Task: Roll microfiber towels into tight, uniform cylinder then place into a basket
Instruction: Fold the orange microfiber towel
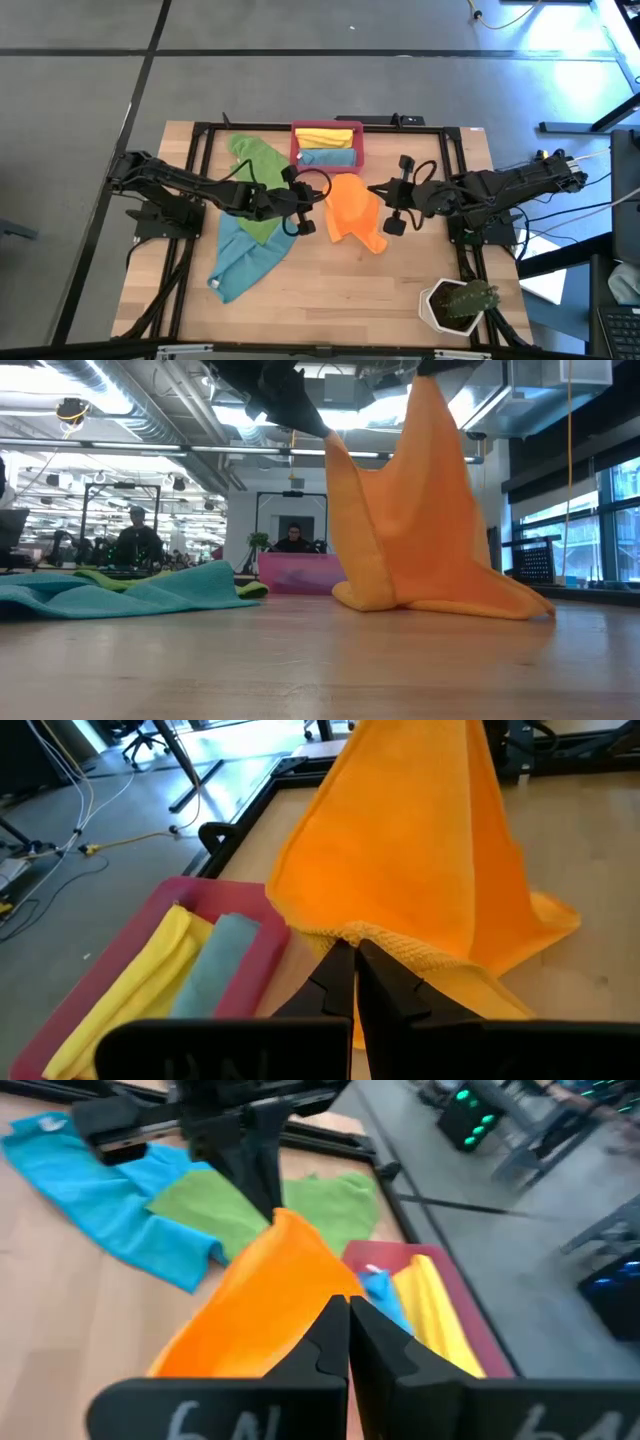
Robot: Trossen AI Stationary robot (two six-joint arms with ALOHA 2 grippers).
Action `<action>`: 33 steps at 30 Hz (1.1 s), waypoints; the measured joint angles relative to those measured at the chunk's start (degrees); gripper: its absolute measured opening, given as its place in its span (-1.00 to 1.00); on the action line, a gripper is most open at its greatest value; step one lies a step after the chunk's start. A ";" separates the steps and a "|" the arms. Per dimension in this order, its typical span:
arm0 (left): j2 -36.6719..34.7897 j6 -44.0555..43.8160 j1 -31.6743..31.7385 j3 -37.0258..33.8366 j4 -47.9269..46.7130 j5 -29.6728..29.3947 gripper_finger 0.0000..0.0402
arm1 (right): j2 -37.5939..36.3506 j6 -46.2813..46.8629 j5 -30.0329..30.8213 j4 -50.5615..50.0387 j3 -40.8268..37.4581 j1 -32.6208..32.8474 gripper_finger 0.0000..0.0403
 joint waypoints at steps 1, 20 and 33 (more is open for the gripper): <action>0.00 0.00 0.00 0.00 -0.02 -0.02 -1.00 | 0.02 -0.06 -1.31 0.00 0.00 -0.45 -0.98; -9.97 8.13 2.13 4.78 3.07 13.16 -1.00 | -12.21 1.54 -20.55 7.82 -0.02 -6.48 -0.98; -13.44 8.67 -9.21 18.93 -10.85 17.66 -1.00 | -14.83 12.13 -38.63 19.36 0.02 -2.36 -0.98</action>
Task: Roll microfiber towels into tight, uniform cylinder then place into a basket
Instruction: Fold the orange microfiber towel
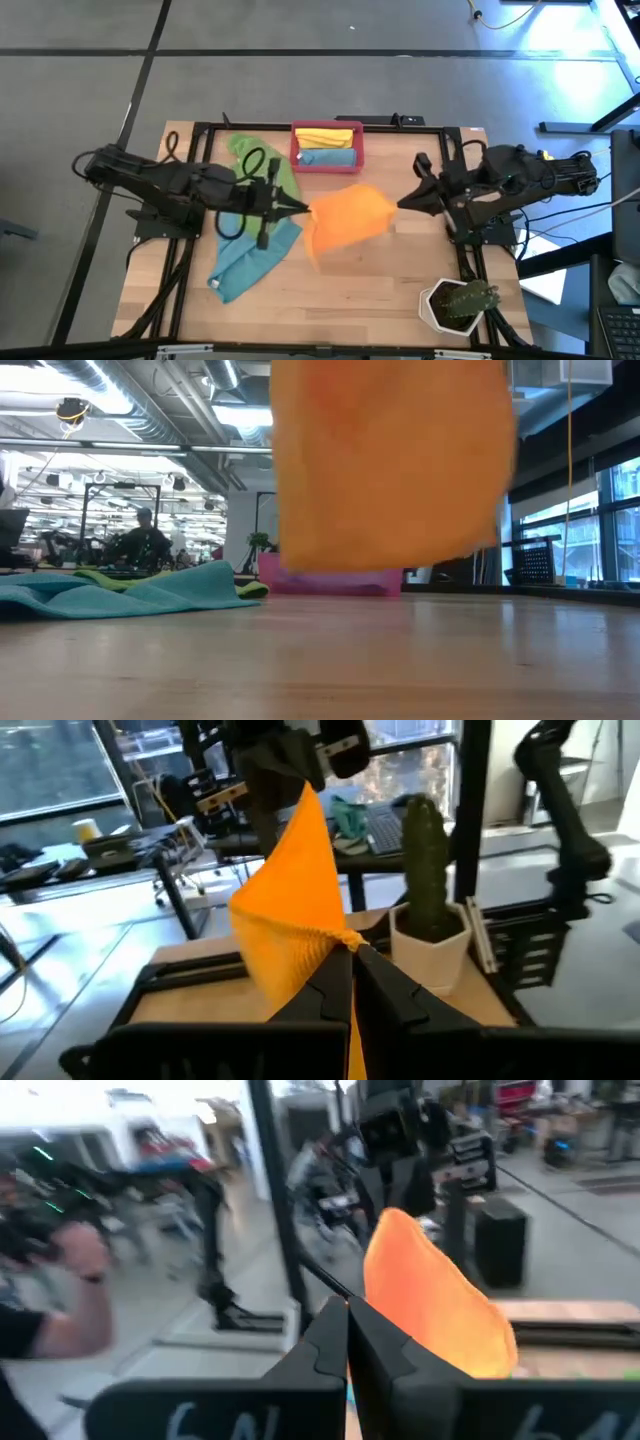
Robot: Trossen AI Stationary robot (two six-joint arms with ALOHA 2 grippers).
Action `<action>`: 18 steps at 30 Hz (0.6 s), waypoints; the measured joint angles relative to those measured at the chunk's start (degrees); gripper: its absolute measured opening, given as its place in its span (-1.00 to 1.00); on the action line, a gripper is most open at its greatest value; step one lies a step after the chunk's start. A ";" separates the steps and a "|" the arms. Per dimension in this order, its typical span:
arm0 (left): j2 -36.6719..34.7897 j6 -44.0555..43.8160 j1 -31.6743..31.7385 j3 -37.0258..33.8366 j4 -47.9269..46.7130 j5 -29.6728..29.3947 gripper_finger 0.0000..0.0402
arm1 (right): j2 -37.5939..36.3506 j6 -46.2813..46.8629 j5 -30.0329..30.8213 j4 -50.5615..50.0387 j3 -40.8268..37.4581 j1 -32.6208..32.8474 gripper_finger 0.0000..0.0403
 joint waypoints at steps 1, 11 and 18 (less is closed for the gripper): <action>0.00 -0.50 -0.54 1.22 -1.97 -0.63 -1.00 | -0.21 1.00 -0.57 0.09 0.00 0.12 -0.98; -0.17 -9.80 2.88 -0.05 -23.59 -5.65 -1.00 | -0.16 6.04 11.47 -18.76 0.02 -1.33 -0.98; -0.09 -11.39 11.86 -13.08 -24.12 -6.39 -1.00 | 2.80 7.28 26.80 -35.73 0.02 -3.65 -0.98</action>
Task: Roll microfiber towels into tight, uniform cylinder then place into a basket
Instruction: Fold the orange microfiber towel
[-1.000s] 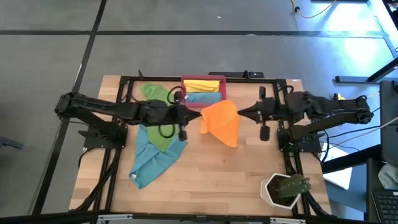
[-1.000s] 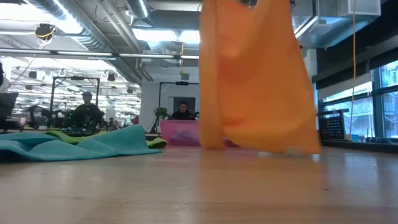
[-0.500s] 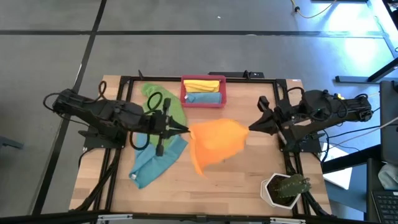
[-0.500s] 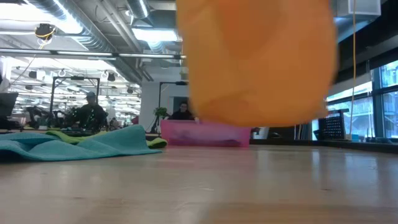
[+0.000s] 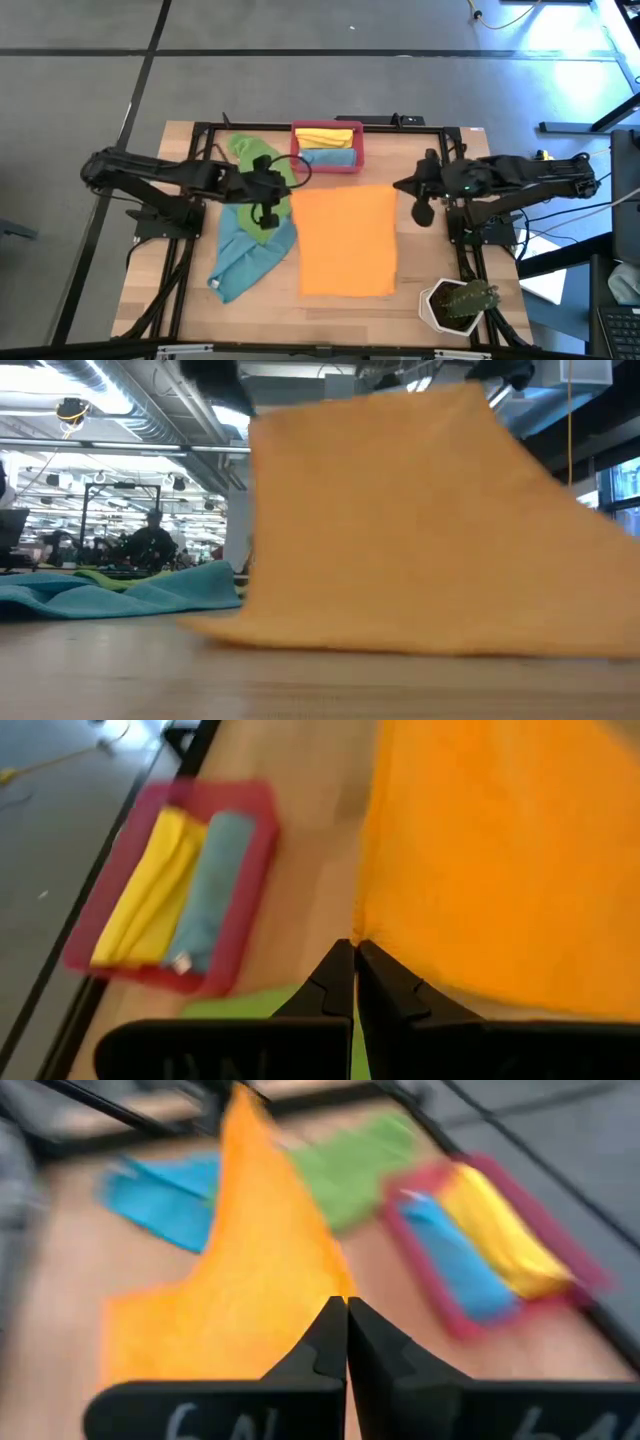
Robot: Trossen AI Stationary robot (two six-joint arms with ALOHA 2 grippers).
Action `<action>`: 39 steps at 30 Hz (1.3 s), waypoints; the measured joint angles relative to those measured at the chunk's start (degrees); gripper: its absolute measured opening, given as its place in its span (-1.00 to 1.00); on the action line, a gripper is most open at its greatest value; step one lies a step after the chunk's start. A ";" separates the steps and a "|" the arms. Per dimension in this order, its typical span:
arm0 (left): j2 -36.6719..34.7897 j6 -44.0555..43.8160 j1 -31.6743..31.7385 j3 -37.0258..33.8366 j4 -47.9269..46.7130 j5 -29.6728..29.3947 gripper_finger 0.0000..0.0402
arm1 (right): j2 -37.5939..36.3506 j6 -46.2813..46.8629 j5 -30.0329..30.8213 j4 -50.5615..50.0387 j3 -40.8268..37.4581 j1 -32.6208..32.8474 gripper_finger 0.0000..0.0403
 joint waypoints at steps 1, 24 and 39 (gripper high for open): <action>0.00 0.67 1.30 -1.88 1.33 -0.04 -1.00 | 0.67 -0.02 1.49 -1.24 0.00 -0.36 -0.98; 4.34 10.58 10.75 -13.55 21.75 10.65 -1.00 | 7.62 -10.28 -5.31 3.24 -8.65 -14.23 -0.99; 7.80 8.33 0.20 -13.63 22.16 18.83 -1.00 | 1.92 -11.96 -23.26 3.17 -17.88 -13.77 -1.00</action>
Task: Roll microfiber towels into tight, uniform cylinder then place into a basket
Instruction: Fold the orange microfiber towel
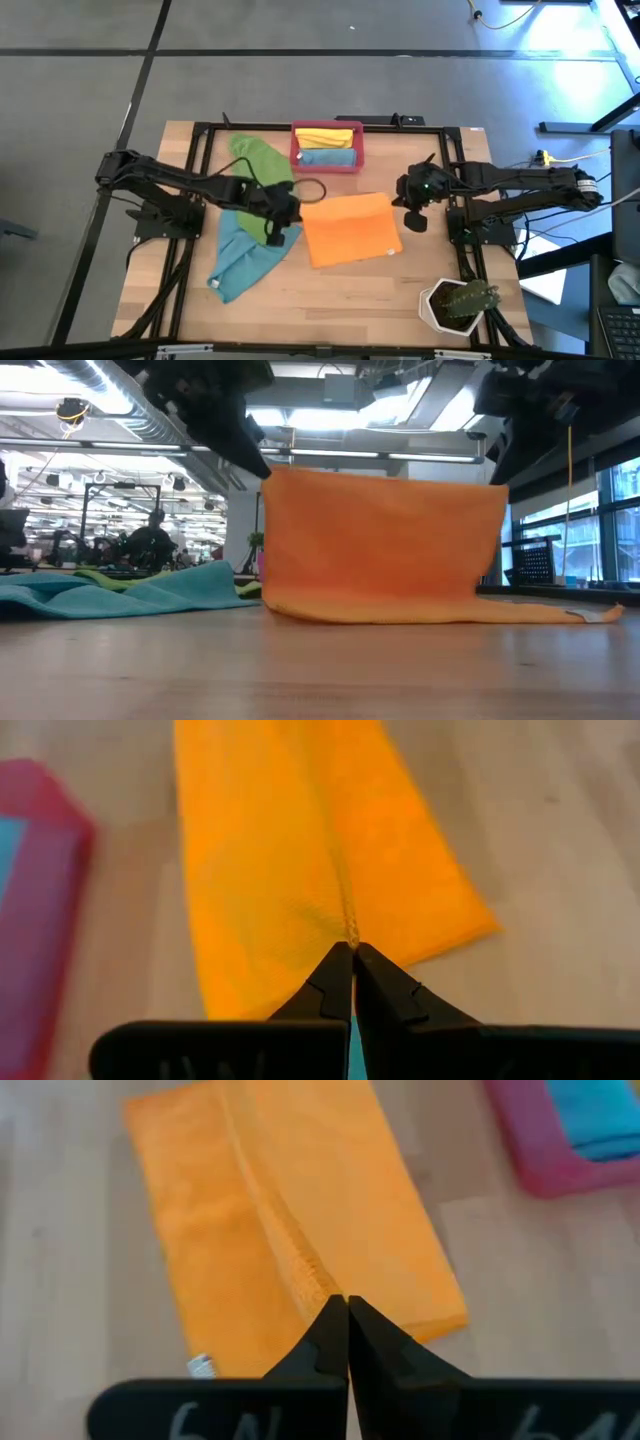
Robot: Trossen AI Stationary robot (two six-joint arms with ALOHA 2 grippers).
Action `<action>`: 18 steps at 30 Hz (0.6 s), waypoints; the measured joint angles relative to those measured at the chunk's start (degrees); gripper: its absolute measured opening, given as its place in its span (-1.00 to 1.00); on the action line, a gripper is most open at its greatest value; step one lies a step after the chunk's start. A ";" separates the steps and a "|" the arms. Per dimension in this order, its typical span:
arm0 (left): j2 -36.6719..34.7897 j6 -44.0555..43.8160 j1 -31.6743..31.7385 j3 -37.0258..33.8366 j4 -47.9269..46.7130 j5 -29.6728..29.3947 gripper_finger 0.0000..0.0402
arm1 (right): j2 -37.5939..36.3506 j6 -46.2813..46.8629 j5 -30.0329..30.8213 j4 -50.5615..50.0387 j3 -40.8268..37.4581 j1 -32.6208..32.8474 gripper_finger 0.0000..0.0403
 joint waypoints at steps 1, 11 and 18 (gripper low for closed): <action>0.94 -0.88 -1.14 0.01 1.49 0.00 -1.00 | -0.04 0.17 -0.41 0.02 0.00 0.57 -1.00; 12.12 0.21 -8.05 0.02 11.10 0.11 -1.00 | 1.25 3.81 -3.89 0.99 -0.79 7.91 -1.00; 17.18 -1.53 -7.92 0.01 11.49 3.10 -1.00 | 1.40 6.29 -4.16 10.95 -9.80 11.40 -1.00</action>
